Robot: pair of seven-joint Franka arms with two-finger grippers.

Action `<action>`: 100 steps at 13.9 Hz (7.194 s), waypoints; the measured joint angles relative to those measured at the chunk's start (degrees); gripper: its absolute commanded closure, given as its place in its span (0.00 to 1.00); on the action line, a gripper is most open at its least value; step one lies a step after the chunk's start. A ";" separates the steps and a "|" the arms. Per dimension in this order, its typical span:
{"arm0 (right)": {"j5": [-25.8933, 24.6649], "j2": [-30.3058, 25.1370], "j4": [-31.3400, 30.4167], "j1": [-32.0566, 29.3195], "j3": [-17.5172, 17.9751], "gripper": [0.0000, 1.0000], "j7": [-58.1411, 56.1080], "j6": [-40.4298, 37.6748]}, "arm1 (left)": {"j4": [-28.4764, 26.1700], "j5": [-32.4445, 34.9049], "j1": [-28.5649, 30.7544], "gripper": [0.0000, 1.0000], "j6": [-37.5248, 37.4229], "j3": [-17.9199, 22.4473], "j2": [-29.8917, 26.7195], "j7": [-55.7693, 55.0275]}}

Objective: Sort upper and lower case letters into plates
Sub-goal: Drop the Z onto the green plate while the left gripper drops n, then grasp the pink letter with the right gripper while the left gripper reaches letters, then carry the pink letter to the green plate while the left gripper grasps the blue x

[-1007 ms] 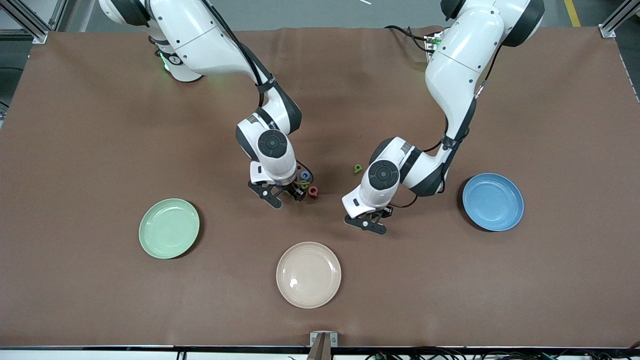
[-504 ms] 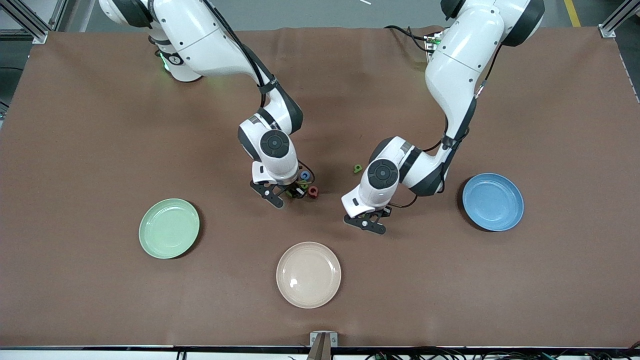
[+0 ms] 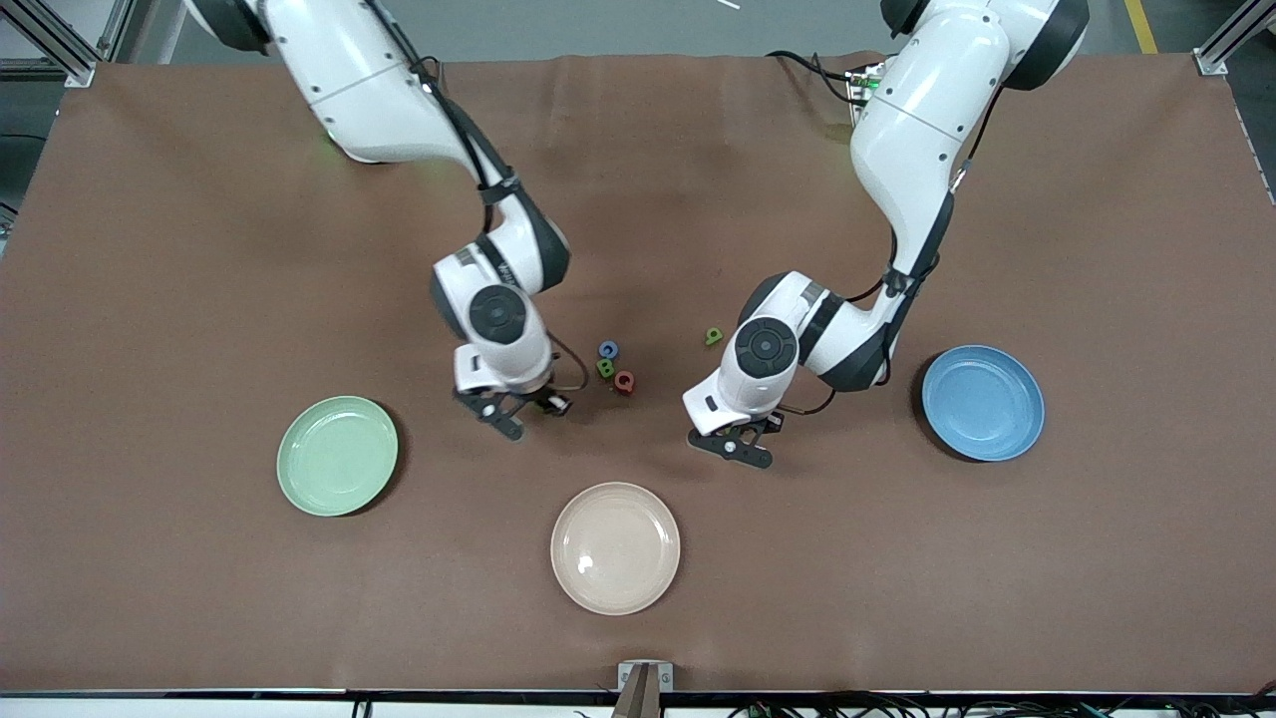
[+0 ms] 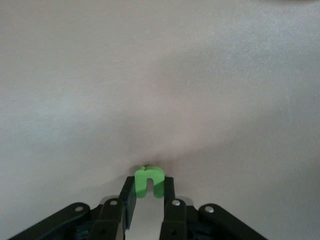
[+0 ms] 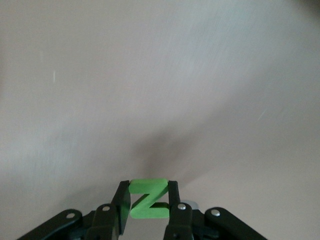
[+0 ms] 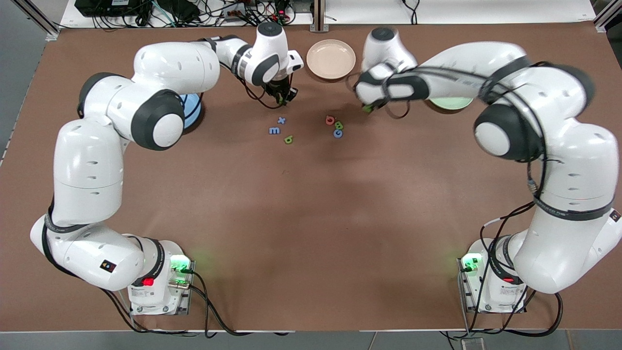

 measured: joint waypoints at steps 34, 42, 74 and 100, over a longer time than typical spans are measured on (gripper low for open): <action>4.75 -6.28 -4.73 -15.10 3.76 0.00 -23.45 -4.30 | -25.61 11.86 37.76 0.88 9.81 0.26 -13.24 30.94; 5.31 -3.28 -4.87 3.39 3.84 0.00 -16.67 7.61 | -24.23 11.63 37.86 0.00 6.34 -1.80 -15.05 28.82; -6.94 8.85 6.60 12.03 2.47 0.90 -13.18 10.31 | -12.11 16.37 20.03 0.01 3.60 -24.34 -2.59 -12.50; -6.54 1.39 1.18 -40.22 13.76 0.98 -72.39 -5.20 | -16.42 21.36 18.68 0.85 7.42 -23.19 -2.55 -20.54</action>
